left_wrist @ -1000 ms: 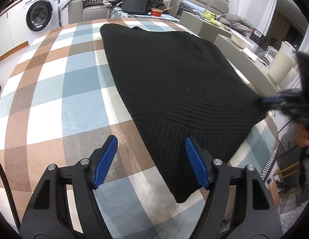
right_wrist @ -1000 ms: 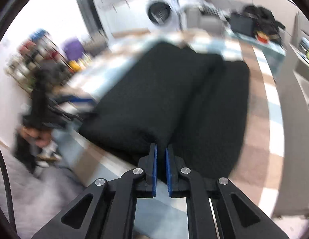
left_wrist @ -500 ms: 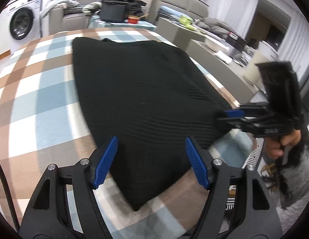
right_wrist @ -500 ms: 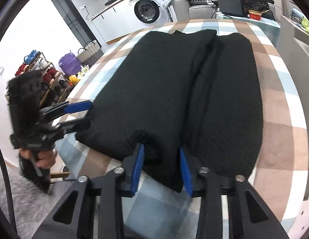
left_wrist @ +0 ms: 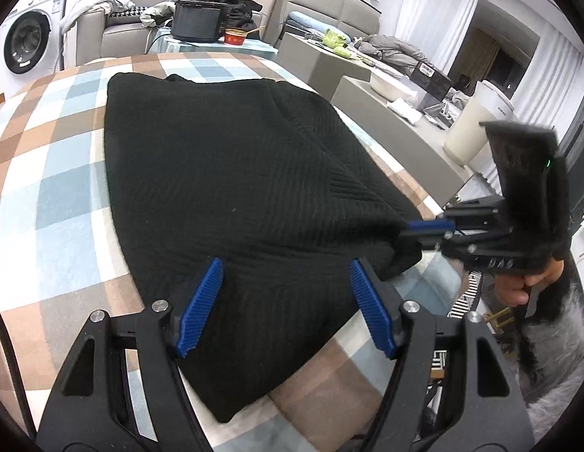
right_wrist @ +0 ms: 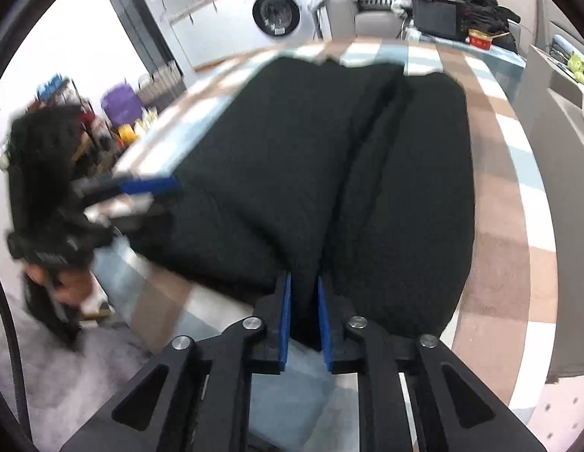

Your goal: Fold small clothes

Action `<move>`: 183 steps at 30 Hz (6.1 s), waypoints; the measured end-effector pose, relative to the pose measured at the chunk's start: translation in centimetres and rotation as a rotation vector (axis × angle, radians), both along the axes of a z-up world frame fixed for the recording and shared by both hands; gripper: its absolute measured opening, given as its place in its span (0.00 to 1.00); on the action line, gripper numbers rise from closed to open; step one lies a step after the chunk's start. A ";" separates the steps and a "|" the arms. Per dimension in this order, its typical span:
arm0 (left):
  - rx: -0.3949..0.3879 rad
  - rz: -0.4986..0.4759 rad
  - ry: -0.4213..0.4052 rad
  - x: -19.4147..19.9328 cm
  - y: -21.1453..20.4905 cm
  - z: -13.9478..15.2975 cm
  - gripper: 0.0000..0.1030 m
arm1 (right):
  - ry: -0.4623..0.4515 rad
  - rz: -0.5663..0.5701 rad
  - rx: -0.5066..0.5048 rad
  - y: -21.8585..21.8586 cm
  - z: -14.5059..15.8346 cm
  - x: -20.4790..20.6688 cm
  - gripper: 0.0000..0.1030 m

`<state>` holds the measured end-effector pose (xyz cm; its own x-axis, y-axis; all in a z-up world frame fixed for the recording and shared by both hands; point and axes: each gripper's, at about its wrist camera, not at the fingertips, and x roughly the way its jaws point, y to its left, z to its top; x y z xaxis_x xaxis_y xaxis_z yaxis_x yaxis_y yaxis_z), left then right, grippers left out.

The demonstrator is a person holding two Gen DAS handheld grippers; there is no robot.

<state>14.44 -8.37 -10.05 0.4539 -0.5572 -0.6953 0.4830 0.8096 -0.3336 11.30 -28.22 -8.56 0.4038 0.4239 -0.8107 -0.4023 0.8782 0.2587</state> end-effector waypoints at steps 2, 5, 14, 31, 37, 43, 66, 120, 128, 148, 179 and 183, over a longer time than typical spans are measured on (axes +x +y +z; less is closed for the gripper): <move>-0.020 -0.007 0.003 0.4 -0.4 -0.2 0.66 | -0.033 -0.052 0.052 -0.2 0.8 1.3 0.20; 0.021 -0.010 0.011 0.8 -1.5 -1.0 0.66 | -0.023 -0.127 0.112 -0.4 0.4 4.8 0.21; 0.099 -0.054 0.015 0.2 -1.9 -2.1 0.66 | 0.080 -0.200 0.160 0.1 -1.8 14.9 0.27; 0.076 -0.020 -0.008 0.4 -0.6 -1.9 0.66 | -0.046 -0.238 -0.009 -0.5 0.6 11.7 0.24; 0.051 0.022 -0.011 0.7 0.9 -1.2 0.66 | -0.016 -0.127 0.048 -0.6 0.7 2.4 0.41; 0.068 0.034 -0.019 0.4 1.8 -0.9 0.66 | -0.009 -0.073 0.010 0.0 -0.5 -3.1 0.41; 0.062 0.086 -0.001 -0.1 3.9 -0.7 0.66 | -0.071 -0.198 -0.005 -3.0 1.4 -2.5 0.40; -0.072 0.496 0.049 6.3 16.7 -1.8 0.60 | 0.117 -0.087 0.268 7.0 -3.8 14.5 0.44; -0.053 0.500 0.063 6.0 16.2 -2.0 0.61 | 0.013 -0.042 0.100 9.8 -3.3 15.1 0.27; -0.018 0.449 0.066 5.5 13.3 -1.5 0.60 | 0.000 -0.188 0.034 1.9 -1.8 14.7 0.19; 0.141 0.288 0.060 2.5 9.1 -2.3 0.61 | 0.089 -0.259 0.122 -1.9 -1.3 2.0 0.33; 0.155 0.295 0.070 2.4 9.4 -2.6 0.61 | 0.065 -0.271 0.123 -1.6 -1.4 3.3 0.33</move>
